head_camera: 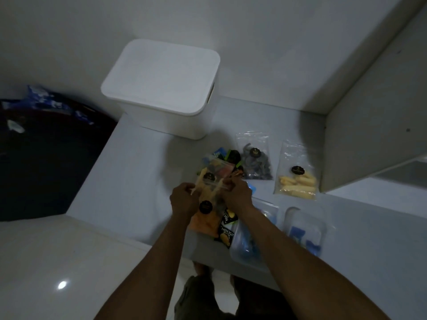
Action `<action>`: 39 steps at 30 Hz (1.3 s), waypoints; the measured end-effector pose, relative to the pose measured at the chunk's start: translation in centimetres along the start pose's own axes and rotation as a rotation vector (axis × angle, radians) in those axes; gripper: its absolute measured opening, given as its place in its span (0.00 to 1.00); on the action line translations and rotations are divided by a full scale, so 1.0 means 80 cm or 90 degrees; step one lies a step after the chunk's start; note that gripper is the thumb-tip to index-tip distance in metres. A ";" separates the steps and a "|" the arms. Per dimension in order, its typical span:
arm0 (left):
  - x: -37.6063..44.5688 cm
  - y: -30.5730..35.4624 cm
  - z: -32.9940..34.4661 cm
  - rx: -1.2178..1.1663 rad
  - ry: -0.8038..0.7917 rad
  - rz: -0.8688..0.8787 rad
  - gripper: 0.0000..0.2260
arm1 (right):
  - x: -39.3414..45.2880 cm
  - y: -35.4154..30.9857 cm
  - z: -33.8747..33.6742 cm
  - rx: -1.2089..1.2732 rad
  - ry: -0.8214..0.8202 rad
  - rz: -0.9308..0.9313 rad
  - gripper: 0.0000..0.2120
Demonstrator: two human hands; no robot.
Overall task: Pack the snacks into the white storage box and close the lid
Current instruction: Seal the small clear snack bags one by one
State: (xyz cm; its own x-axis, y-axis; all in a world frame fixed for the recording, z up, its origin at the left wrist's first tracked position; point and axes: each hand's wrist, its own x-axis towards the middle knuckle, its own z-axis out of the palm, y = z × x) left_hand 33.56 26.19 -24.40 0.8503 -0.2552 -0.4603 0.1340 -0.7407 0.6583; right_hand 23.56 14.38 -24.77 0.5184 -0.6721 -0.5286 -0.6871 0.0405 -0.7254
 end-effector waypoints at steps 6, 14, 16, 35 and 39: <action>0.006 -0.007 -0.012 -0.009 -0.042 0.036 0.12 | -0.017 -0.016 0.000 -0.002 0.059 -0.079 0.04; -0.006 0.024 -0.076 -0.217 -0.079 0.179 0.05 | -0.064 -0.079 -0.017 0.219 0.042 -0.091 0.03; -0.009 0.041 -0.099 -0.250 -0.093 0.240 0.06 | -0.076 -0.103 -0.026 0.227 0.053 -0.117 0.02; -0.101 0.202 -0.160 -0.362 -0.230 0.449 0.04 | -0.186 -0.242 -0.145 -0.112 0.203 -0.348 0.06; -0.117 0.218 -0.148 -0.355 -0.234 0.468 0.05 | -0.196 -0.238 -0.168 -0.154 0.211 -0.335 0.06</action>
State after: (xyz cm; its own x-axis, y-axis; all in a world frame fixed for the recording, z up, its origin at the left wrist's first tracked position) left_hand 33.97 23.01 -1.56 0.6196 -0.7807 0.0813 -0.0626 0.0542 0.9966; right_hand 21.68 14.24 3.27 0.6586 -0.7500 0.0607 -0.4996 -0.4962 -0.7101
